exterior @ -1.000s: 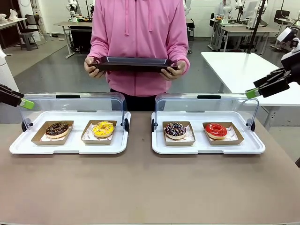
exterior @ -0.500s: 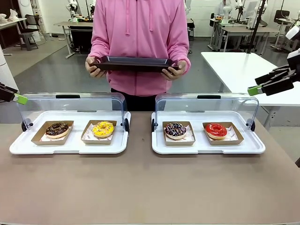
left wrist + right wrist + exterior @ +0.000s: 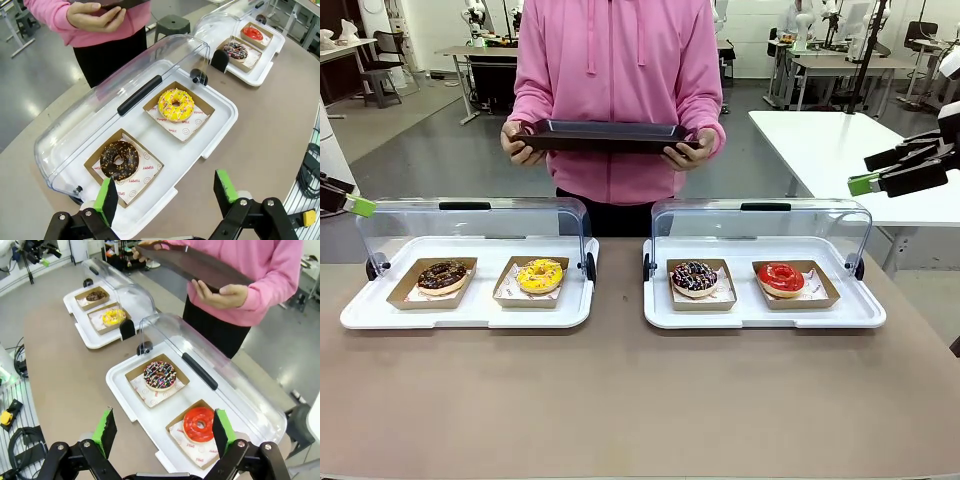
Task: Provide the desired donut to the person.
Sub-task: Pick up and lift the Paper togo box containing the Donut pointed at by the person.
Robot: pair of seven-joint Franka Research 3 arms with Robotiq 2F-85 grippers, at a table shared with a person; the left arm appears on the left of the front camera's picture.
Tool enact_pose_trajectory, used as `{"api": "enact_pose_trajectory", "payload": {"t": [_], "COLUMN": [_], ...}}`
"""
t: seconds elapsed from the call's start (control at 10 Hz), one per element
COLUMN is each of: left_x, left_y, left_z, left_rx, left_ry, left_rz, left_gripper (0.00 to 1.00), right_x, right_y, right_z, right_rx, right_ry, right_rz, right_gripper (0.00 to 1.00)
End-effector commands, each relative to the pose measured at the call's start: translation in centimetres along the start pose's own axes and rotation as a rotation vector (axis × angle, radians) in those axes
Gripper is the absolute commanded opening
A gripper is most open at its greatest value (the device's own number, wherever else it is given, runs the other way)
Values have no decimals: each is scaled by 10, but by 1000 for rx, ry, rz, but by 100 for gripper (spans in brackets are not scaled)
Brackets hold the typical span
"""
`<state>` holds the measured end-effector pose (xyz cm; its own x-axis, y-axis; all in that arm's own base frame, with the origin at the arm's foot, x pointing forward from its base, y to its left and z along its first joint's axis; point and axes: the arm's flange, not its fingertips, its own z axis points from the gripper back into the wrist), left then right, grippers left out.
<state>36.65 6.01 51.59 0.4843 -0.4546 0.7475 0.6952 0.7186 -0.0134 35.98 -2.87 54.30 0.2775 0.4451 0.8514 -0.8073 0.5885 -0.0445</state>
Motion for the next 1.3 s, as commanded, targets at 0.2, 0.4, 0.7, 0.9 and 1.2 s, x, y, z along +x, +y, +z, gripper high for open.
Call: {"api": "enact_pose_trajectory", "payload": {"t": [0.2, 0.4, 0.7, 0.9, 1.2], "left_x": [0, 0, 0, 0, 0], "left_y": [0, 0, 0, 0, 0], "left_z": [0, 0, 0, 0, 0], "left_rx": [-1, -1, -1, -1, -1], "left_ry": [-3, -3, -3, -3, -3], "left_rz": [1, 1, 1, 1, 1], "left_gripper": [100, 100, 100, 100, 100], "right_x": [1, 1, 1, 1, 1], "right_y": [0, 0, 0, 0, 0], "right_z": [0, 0, 0, 0, 0], "right_rx": [-2, -2, -2, -2, -2], "right_ry": [-15, -15, -15, -15, -15], "right_rz": [2, 2, 2, 2, 2], "right_gripper": [100, 100, 100, 100, 100]}}
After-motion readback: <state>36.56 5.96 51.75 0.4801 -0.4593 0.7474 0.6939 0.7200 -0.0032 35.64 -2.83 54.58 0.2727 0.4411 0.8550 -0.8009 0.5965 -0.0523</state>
